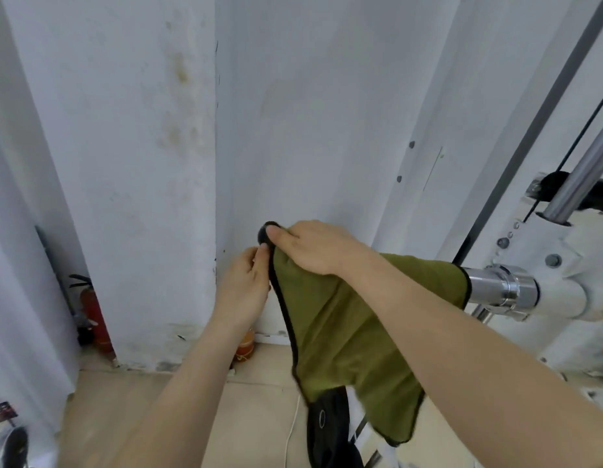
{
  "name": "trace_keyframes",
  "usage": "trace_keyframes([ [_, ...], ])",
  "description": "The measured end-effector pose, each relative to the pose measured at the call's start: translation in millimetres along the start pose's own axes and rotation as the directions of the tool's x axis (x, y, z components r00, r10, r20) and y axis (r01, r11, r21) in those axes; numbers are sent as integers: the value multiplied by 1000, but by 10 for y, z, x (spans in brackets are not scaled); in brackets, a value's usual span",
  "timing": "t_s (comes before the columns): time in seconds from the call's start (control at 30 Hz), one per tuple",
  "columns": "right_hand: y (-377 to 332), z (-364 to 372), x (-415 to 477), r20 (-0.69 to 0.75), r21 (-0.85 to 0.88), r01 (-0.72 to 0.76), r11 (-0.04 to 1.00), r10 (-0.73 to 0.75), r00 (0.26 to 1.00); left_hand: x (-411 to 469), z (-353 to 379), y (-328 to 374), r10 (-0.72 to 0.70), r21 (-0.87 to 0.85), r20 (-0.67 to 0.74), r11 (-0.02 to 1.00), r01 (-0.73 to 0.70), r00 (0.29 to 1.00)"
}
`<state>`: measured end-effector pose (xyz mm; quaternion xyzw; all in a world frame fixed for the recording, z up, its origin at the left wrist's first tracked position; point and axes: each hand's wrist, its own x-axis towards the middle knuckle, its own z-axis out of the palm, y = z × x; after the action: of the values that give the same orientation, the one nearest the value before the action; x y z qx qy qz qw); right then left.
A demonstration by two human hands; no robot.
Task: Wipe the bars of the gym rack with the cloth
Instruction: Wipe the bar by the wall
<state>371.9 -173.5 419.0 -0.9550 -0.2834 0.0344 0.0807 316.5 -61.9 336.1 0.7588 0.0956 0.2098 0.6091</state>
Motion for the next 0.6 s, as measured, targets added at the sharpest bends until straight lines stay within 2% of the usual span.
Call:
trace_keyframes([
  [0.07, 243, -55, -68, 40, 27, -117, 993, 115, 993, -19, -5, -34, 111, 62, -57, 992, -107, 992],
  [0.13, 646, -167, -263, 111, 58, -277, 959, 270, 956, -27, 25, -48, 200, 85, -21, 977, -197, 980],
  [0.17, 827, -218, -385, 134, 57, -347, 936, 338, 932, -22, 41, -56, 203, 55, 23, 977, -204, 979],
  [0.23, 985, -240, -567, 63, -8, -386, 922, 386, 920, -9, 76, -20, 151, -2, 99, 988, -152, 984],
  [0.27, 904, -208, -603, 0, -34, -338, 941, 338, 941, 0, 90, 15, 147, 33, 102, 988, -151, 984],
  [0.33, 539, -100, -574, -74, -66, -134, 989, 129, 989, 16, 102, 132, 195, 219, 84, 953, -209, 977],
  [0.37, 345, -49, -515, -74, -90, -23, 996, 16, 997, 35, 108, 184, 224, 305, 82, 922, -239, 971],
  [0.43, 86, 4, -404, 0, -123, 99, 987, -100, 995, 72, 123, 285, 226, 426, 132, 866, -261, 965],
  [0.5, 85, -4, -333, 57, -185, 155, 971, -147, 988, 155, 123, 350, 56, 459, 181, 878, -135, 982],
  [0.53, 157, 16, -321, 29, -245, 175, 954, -173, 985, 211, 103, 398, -99, 434, 211, 901, -3, 972],
  [0.6, 337, 111, -382, -130, -376, 154, 914, -217, 967, 301, 41, 478, -361, 386, 275, 890, 242, 891],
])
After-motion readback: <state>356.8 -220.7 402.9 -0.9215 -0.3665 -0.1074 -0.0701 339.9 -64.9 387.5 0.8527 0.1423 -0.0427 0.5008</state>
